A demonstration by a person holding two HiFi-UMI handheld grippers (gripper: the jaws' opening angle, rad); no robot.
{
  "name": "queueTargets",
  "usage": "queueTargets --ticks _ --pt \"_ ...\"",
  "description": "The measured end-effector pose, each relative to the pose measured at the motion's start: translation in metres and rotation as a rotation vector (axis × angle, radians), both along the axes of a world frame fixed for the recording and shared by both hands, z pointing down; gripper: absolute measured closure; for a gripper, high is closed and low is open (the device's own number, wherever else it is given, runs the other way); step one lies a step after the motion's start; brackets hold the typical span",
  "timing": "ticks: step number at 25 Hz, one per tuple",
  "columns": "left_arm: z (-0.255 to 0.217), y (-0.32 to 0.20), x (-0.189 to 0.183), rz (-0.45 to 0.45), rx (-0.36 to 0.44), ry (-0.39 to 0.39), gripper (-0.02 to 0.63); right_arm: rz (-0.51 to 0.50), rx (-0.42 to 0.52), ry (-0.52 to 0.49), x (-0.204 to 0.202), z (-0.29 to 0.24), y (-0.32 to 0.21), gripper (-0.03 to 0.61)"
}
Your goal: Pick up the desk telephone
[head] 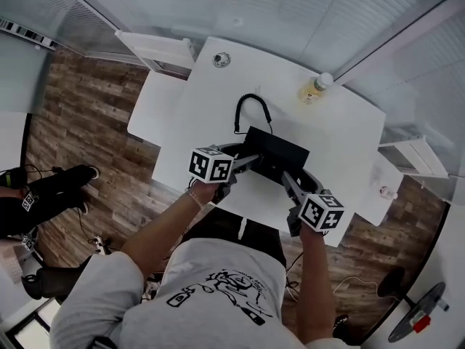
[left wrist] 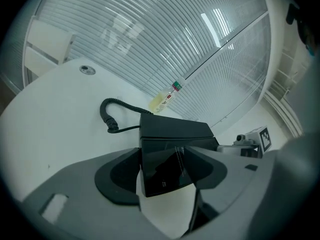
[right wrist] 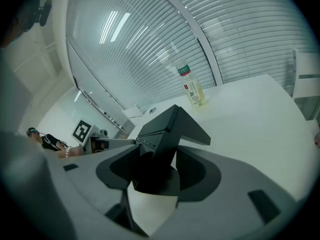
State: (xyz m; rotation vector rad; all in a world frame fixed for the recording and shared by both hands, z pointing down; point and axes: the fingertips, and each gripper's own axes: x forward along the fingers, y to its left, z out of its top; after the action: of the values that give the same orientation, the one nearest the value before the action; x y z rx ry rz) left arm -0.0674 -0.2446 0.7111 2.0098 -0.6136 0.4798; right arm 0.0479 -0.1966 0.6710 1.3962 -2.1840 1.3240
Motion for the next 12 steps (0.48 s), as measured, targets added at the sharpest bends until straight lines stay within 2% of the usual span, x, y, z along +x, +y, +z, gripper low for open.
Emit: queueTargets --ticks 12 --pt "-0.085 0.023 -0.005 -0.062 0.061 0.010 0.342 -0.057 0.087 -0.008 -0.002 -0.083 0.018 0.361"
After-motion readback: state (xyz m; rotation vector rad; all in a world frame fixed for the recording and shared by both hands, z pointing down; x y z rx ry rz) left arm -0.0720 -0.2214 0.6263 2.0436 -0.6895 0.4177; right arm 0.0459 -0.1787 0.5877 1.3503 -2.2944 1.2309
